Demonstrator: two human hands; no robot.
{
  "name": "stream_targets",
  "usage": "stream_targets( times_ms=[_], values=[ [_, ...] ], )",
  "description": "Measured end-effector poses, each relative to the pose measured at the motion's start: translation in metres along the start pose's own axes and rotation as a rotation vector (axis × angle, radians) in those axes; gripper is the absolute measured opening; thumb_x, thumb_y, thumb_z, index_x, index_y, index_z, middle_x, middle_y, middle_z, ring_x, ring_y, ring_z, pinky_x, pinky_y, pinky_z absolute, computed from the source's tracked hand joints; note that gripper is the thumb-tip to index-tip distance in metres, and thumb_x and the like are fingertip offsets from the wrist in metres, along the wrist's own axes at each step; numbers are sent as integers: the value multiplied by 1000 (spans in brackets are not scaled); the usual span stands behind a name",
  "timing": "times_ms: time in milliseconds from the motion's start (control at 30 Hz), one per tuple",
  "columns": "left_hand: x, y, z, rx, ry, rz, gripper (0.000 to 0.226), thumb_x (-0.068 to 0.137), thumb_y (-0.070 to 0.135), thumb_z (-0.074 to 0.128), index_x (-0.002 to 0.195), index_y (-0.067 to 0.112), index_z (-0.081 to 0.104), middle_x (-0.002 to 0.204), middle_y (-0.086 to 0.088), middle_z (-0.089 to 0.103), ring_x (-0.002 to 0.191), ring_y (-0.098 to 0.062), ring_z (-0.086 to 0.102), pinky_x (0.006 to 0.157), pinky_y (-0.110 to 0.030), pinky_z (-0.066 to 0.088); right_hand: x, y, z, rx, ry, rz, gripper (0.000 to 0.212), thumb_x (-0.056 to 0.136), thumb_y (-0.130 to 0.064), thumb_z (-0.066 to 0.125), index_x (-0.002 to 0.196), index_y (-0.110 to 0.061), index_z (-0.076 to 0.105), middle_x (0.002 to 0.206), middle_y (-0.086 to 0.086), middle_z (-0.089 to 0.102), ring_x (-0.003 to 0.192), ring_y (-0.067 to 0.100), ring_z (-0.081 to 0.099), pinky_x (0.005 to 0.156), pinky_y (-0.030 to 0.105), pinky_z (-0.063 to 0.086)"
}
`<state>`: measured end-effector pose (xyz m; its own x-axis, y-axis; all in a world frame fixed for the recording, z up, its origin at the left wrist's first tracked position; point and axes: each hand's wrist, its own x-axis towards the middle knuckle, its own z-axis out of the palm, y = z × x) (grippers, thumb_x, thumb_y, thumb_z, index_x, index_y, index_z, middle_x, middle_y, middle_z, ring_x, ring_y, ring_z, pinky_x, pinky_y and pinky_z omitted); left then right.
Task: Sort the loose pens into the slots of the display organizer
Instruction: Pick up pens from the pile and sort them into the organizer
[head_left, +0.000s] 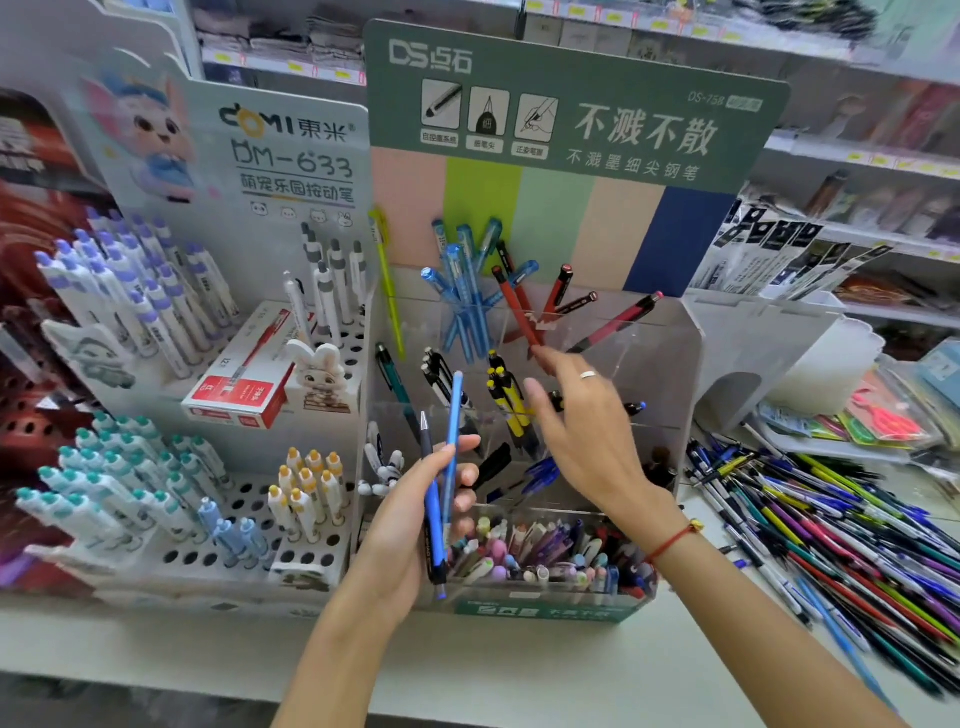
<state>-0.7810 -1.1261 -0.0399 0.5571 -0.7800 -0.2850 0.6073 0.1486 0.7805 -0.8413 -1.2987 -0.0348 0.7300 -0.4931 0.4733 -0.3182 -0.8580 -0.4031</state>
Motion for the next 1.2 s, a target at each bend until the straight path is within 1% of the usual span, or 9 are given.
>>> stream_targets(
  times_ms=[133, 200, 300, 433, 600, 700, 833, 933, 1200],
  values=[
    [-5, 2, 9, -82, 33, 185, 29, 99, 24, 39, 119, 10, 56, 104, -2, 73, 97, -12, 68, 91, -30, 50, -16, -17, 3, -61, 81, -92, 39, 97, -33, 47, 130, -13, 53, 126, 1, 56, 119, 17, 48, 103, 31, 38],
    [-7, 7, 15, -169, 33, 291, 26, 101, 25, 34, 117, 15, 52, 120, -1, 68, 116, -14, 61, 99, -32, 42, -32, -36, -4, 207, 38, -14, 32, 97, -40, 47, 122, -20, 55, 109, -7, 61, 101, 9, 55, 87, 23, 45],
    [-4, 12, 20, -198, 45, 348, 25, 102, 25, 33, 115, 21, 54, 127, 6, 64, 123, -10, 55, 101, -32, 41, -44, -65, -15, 775, -285, 295, 26, 95, -41, 50, 112, -22, 57, 88, -3, 68, 70, 10, 64, 68, 27, 53],
    [3, 14, 19, -44, 54, 357, 31, 102, 29, 34, 115, 25, 61, 128, 10, 63, 126, -4, 51, 111, -34, 35, -36, -73, -31, 1104, -242, 421, 28, 84, -27, 63, 108, -13, 63, 84, 3, 70, 64, 15, 65, 68, 24, 55],
    [8, 19, 11, 109, 103, 302, 38, 100, 36, 34, 113, 13, 61, 94, 0, 74, 86, -15, 71, 91, -36, 51, -9, -70, -48, 949, 130, 278, 8, 90, -17, 61, 93, -18, 69, 74, -4, 69, 63, 8, 63, 64, 19, 53],
    [10, 17, -2, 137, 165, 261, 36, 101, 38, 33, 105, 13, 58, 55, 4, 53, 45, -9, 49, 72, -32, 57, 22, -60, -62, 724, 401, 159, 9, 97, -20, 55, 92, -24, 61, 76, -8, 62, 67, 10, 58, 63, 25, 50],
    [10, 18, -11, 137, 187, 247, 34, 101, 37, 33, 90, 11, 52, 50, 6, 35, 38, -6, 31, 58, -21, 53, 56, -53, -64, 424, 536, 10, 12, 100, -25, 49, 95, -18, 58, 84, -6, 54, 69, 2, 47, 67, 23, 41],
    [8, 17, -14, 148, 159, 254, 34, 98, 38, 36, 81, 12, 51, 50, 4, 34, 38, -6, 32, 60, -21, 53, 78, -58, -53, 238, 503, -84, 20, 99, -27, 50, 95, -11, 61, 83, -5, 55, 66, 5, 48, 69, 35, 42],
    [4, 17, -7, 15, 167, 189, 37, 101, 38, 35, 87, 10, 55, 55, 1, 48, 47, -11, 45, 77, -37, 56, 111, -67, -36, -225, 202, -141, 28, 99, -36, 47, 105, -16, 66, 99, 3, 65, 96, 22, 48, 76, 29, 22]
  ],
)
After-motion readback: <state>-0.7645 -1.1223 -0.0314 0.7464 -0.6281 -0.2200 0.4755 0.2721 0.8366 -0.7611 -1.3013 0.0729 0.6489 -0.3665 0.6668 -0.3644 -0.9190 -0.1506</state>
